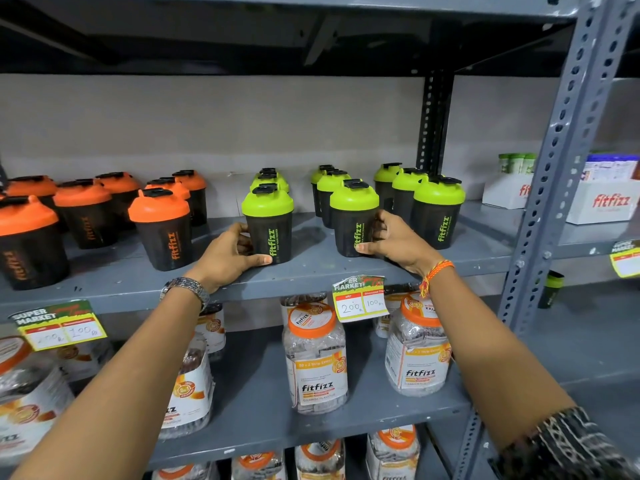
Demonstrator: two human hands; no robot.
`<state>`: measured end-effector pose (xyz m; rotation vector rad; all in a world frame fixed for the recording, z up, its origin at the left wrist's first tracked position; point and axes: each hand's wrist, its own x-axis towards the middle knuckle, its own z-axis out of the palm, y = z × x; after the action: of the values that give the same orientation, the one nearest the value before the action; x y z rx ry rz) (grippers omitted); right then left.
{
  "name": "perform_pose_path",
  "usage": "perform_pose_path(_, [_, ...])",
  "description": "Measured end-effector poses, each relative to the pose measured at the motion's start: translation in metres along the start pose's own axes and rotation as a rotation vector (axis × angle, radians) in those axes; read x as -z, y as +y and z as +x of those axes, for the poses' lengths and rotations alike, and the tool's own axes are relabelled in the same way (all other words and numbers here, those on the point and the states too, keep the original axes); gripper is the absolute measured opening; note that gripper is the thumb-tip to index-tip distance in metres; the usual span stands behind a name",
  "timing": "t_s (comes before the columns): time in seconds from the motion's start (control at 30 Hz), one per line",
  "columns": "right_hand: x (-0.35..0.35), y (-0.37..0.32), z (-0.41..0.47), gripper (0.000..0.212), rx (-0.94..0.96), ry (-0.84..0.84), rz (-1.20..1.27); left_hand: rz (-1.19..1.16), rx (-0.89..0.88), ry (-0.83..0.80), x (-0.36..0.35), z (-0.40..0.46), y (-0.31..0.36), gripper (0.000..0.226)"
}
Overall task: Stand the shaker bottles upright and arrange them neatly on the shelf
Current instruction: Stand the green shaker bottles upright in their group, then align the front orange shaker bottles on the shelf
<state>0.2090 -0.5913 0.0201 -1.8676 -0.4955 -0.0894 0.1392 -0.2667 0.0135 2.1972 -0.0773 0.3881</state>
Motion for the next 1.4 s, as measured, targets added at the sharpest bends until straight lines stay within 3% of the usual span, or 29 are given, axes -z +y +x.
perform_pose_path(0.47, [0.001, 0.005, 0.004, 0.075, -0.018, -0.002, -0.018, -0.008, 0.007, 0.002, -0.001, -0.001, 0.001, 0.072])
perform_pose_path(0.57, [0.004, 0.003, 0.002, 0.079, -0.025, -0.01, 0.051, -0.037, 0.033, -0.038, 0.002, -0.004, 0.007, 0.084])
perform_pose_path(0.67, [0.005, -0.005, -0.013, 0.1, -0.041, 0.016, 0.086, -0.067, 0.059, -0.097, 0.016, -0.015, 0.012, 0.099])
perform_pose_path(0.8, [-0.018, -0.022, -0.041, 0.117, 0.007, 0.337, -0.241, -0.064, -0.063, -0.06, 0.051, -0.052, 0.014, 0.079])
perform_pose_path(0.87, [-0.044, -0.033, -0.064, 0.112, 0.1, 0.516, -0.342, -0.034, -0.145, 0.07, 0.071, -0.074, 0.006, 0.061])
perform_pose_path(0.97, [-0.101, -0.051, -0.098, 0.094, 0.317, 0.666, -0.274, 0.063, -0.259, 0.368, 0.111, -0.1, -0.021, 0.034])
perform_pose_path(1.07, [-0.17, -0.073, -0.102, 0.08, 0.437, 0.504, -0.055, 0.065, -0.244, 0.686, 0.164, -0.114, -0.067, 0.032])
perform_pose_path(1.17, [-0.229, -0.091, -0.073, 0.084, 0.335, 0.189, 0.058, 0.017, -0.133, 0.914, 0.217, -0.119, -0.112, 0.044])
perform_pose_path(1.27, [-0.268, -0.1, -0.03, 0.096, 0.19, -0.018, 0.014, -0.003, 0.079, 0.848, 0.25, -0.11, -0.146, 0.075])
perform_pose_path(1.4, [-0.296, -0.105, 0.017, 0.103, 0.056, -0.07, 0.052, 0.009, 0.218, 0.507, 0.268, -0.09, -0.172, 0.115])
